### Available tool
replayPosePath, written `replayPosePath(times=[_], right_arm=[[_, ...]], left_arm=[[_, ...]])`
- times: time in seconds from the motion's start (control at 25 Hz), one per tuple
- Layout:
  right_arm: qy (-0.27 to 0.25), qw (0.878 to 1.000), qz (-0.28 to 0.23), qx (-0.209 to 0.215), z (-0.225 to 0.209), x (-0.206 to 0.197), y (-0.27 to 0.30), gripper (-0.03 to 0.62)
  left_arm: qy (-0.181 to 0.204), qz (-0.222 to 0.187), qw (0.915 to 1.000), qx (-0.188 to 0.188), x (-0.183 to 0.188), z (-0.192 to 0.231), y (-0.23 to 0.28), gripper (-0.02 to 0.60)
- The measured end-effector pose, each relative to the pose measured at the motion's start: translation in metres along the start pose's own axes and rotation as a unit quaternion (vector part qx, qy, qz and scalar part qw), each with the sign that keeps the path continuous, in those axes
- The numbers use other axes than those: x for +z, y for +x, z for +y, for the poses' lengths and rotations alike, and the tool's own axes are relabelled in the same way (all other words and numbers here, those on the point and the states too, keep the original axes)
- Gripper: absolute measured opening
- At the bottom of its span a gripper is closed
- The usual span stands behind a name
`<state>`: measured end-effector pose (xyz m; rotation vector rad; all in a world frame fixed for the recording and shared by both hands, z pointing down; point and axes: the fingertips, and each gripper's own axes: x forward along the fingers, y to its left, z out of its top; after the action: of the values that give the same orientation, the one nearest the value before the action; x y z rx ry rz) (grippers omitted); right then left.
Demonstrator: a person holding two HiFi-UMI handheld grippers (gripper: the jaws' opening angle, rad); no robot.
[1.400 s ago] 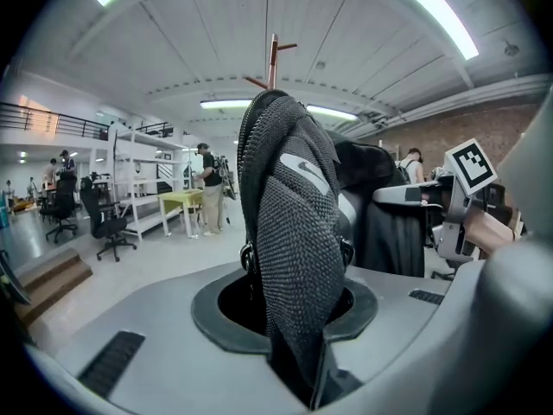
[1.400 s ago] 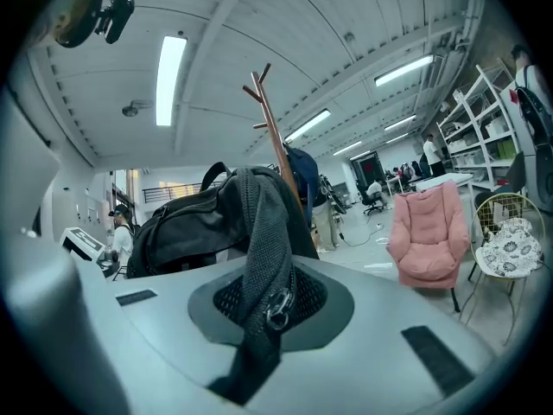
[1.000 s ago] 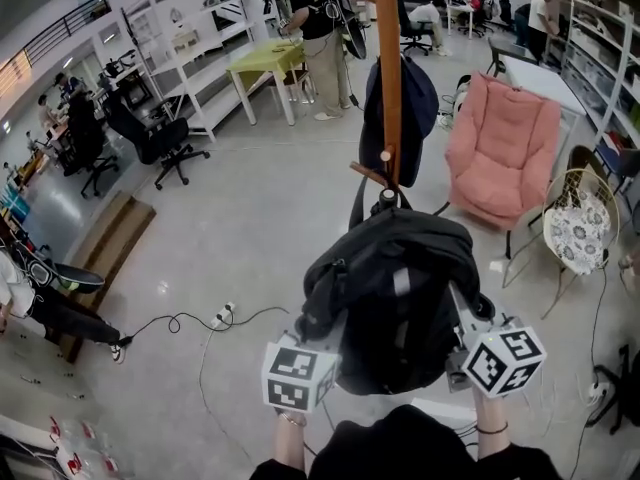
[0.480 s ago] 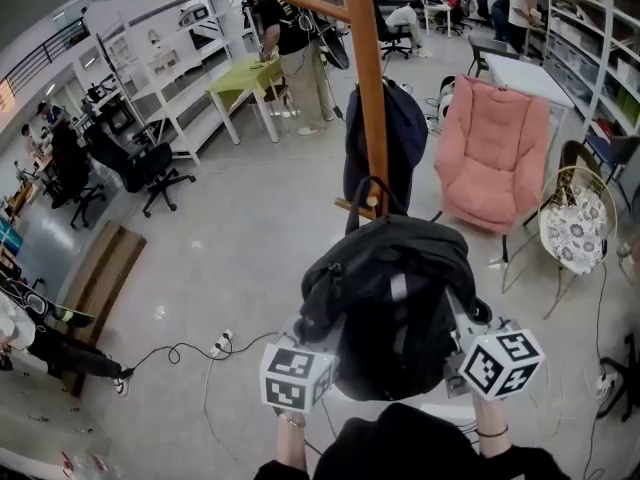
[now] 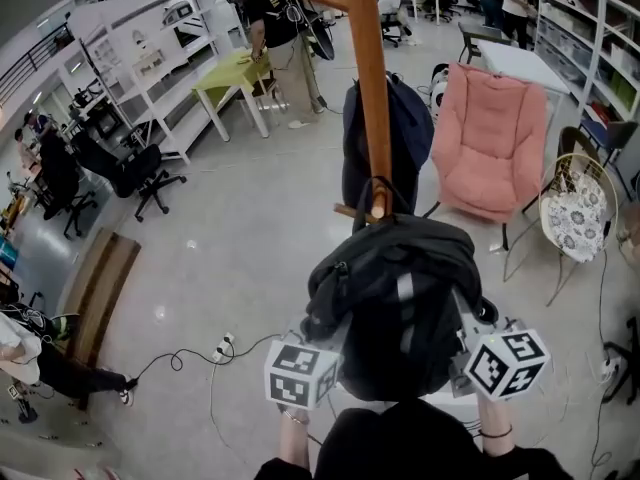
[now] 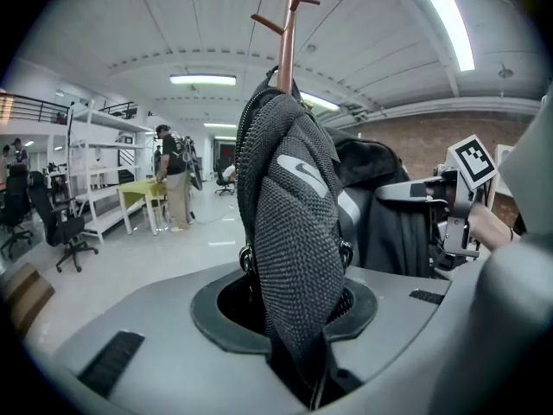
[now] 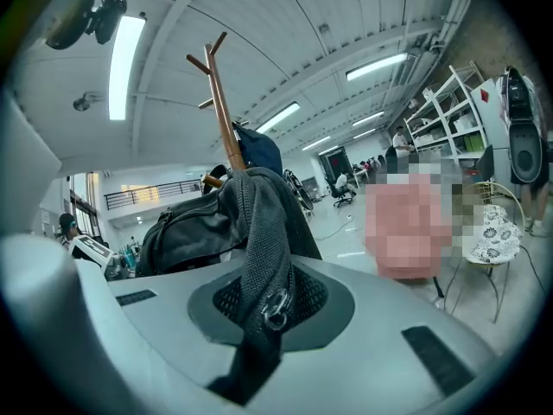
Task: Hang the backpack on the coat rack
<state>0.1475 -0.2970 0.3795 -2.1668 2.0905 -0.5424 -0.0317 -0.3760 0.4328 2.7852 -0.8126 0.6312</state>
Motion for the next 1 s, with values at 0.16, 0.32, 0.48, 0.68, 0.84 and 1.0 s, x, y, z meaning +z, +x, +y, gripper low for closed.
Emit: replayPosePath(times=[0.16, 0.32, 0.48, 0.68, 0.84, 1.0], right_arm=[[0.011, 1.0, 0.003, -0.014, 0.0, -0.008, 0.007, 0.029], [0.012, 1.0, 0.003, -0.029, -0.002, -0.013, 0.01, 0.029], [0.015, 0.999, 0.005, -0.04, -0.002, -0.02, 0.015, 0.029], [0.015, 0.998, 0.005, -0.054, -0.003, -0.027, 0.016, 0.029], [0.015, 0.998, 0.007, -0.06, -0.005, -0.028, 0.019, 0.029], [0.015, 0.998, 0.007, -0.063, -0.007, -0.032, 0.023, 0.029]], left_arm=[[0.007, 0.018, 0.9997, -0.016, -0.004, 0.009, 0.006, 0.115], [0.007, 0.025, 0.9992, -0.029, -0.008, 0.013, 0.013, 0.115], [0.007, 0.032, 0.9989, -0.034, -0.016, 0.016, 0.019, 0.115], [0.01, 0.038, 0.9985, -0.038, -0.024, 0.017, 0.022, 0.115], [0.01, 0.043, 0.9982, -0.04, -0.026, 0.018, 0.026, 0.117], [0.008, 0.046, 0.9981, -0.041, -0.031, 0.02, 0.029, 0.117]])
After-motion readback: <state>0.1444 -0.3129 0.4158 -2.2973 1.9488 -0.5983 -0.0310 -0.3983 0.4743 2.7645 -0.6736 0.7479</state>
